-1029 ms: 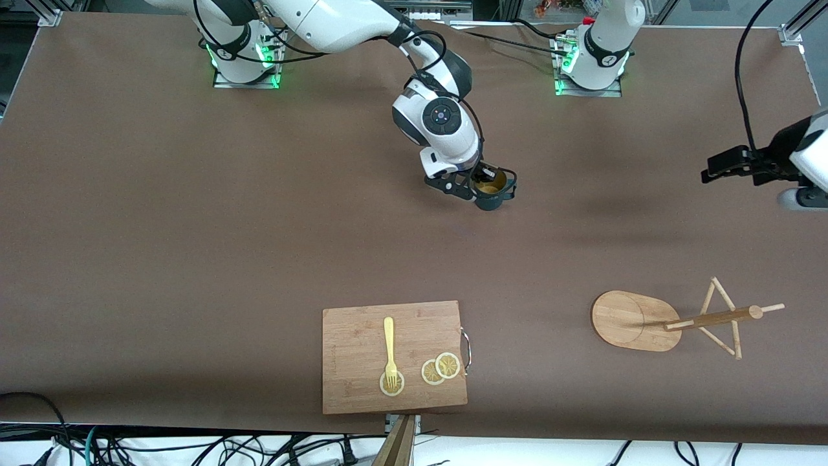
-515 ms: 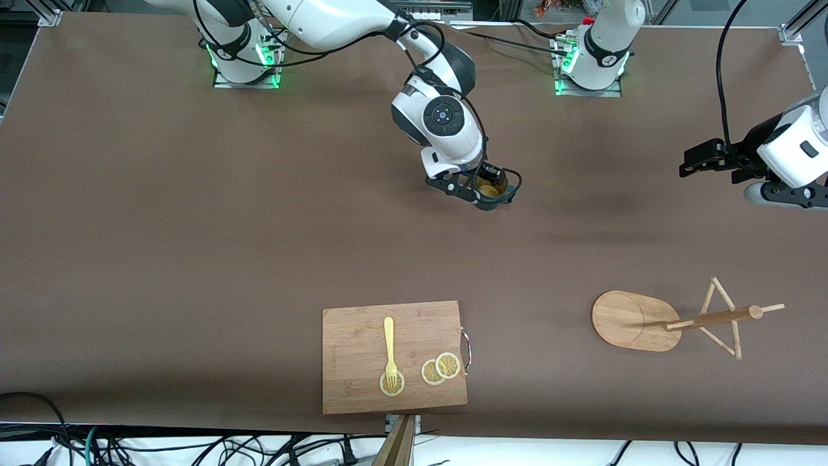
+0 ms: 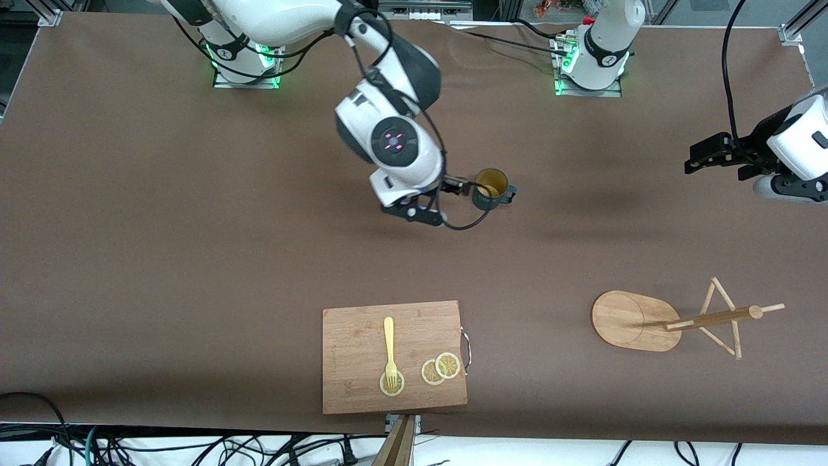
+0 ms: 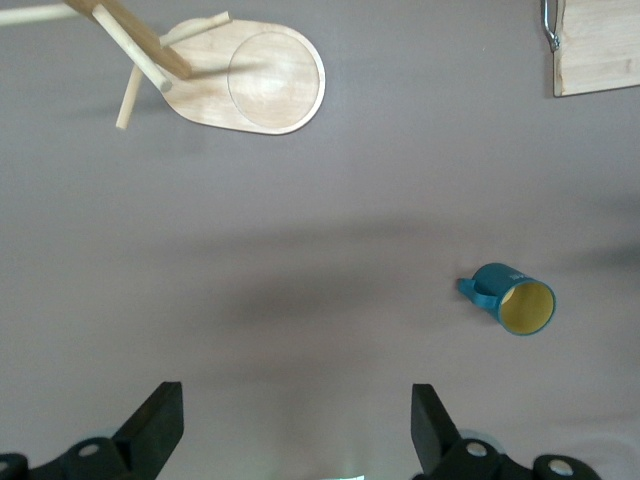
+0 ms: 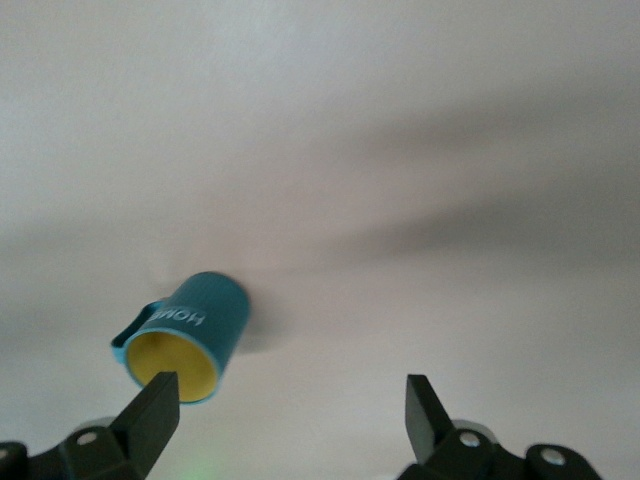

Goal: Pass cup and hang on rack
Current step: 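Set the mug down, open the right gripper and withdraw it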

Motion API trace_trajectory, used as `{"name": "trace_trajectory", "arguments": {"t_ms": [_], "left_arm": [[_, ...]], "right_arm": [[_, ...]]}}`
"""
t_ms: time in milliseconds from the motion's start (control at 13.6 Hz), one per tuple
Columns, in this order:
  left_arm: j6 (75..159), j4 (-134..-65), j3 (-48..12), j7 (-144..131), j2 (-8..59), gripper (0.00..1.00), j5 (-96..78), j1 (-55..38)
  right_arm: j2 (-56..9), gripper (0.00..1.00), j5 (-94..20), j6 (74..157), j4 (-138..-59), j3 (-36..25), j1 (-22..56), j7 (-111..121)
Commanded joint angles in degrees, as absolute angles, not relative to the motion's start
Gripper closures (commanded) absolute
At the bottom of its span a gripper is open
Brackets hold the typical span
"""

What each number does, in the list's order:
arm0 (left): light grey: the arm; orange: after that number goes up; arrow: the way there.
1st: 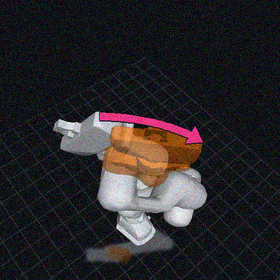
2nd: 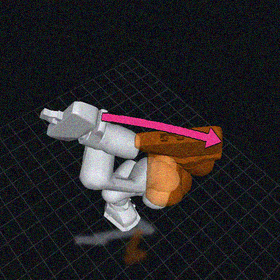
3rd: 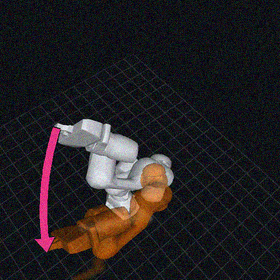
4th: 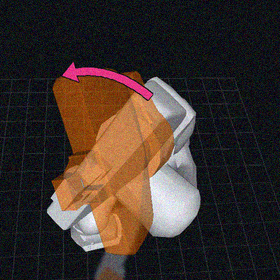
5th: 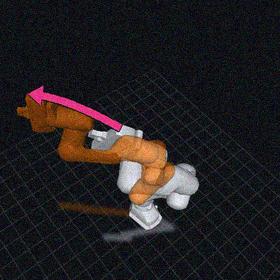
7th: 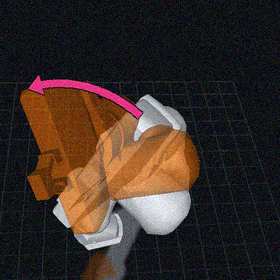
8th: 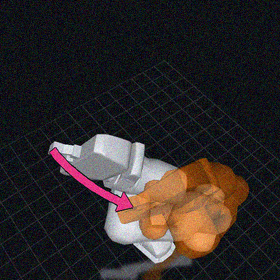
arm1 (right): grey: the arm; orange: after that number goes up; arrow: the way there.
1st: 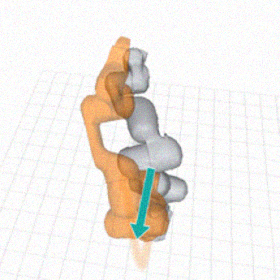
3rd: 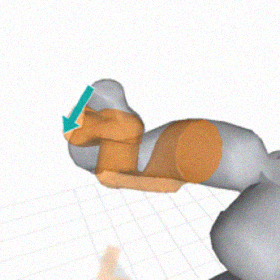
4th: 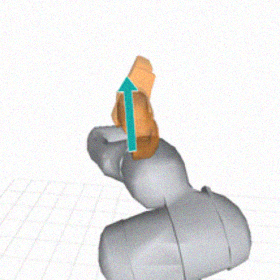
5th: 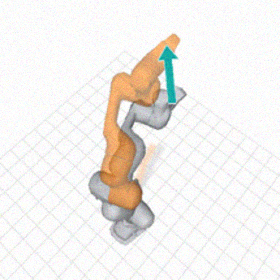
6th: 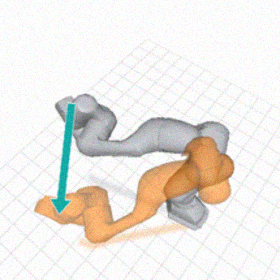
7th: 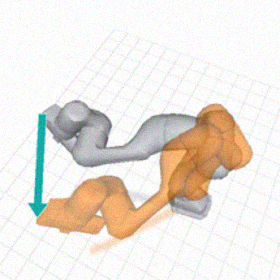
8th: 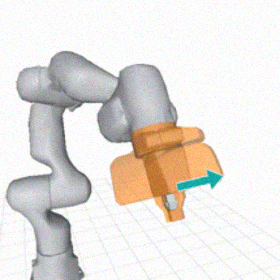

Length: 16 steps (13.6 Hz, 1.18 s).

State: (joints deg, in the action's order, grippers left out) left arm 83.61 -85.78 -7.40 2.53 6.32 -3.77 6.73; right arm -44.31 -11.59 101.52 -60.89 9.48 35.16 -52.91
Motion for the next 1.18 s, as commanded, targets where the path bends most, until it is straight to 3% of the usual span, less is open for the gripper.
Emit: {"name": "trace_trajectory", "arguments": {"t_ms": [0,368,662,1103], "left_arm": [[82.7,-85.0,-7.4,3.1,6.5,0.0,-1.1,6.9],[82.2,-85.2,-9.8,3.3,7.7,0.0,-0.4,5.5],[82.2,-85.3,-9.8,3.5,11.9,0.0,-0.9,6.4],[84.0,-94.6,-11.1,11.7,7.7,0.0,-1.2,6.7]], "right_arm": [[-40.9,0.0,-11.2,95.9,-61.4,10.1,30.0,-44.4],[-35.3,0.0,0.1,88.1,-61.5,9.6,24.0,-29.9],[-32.4,0.0,0.4,85.3,-61.5,6.9,18.4,-16.3],[-28.1,0.0,0.3,80.1,-61.6,-0.5,13.5,-0.9]]}}
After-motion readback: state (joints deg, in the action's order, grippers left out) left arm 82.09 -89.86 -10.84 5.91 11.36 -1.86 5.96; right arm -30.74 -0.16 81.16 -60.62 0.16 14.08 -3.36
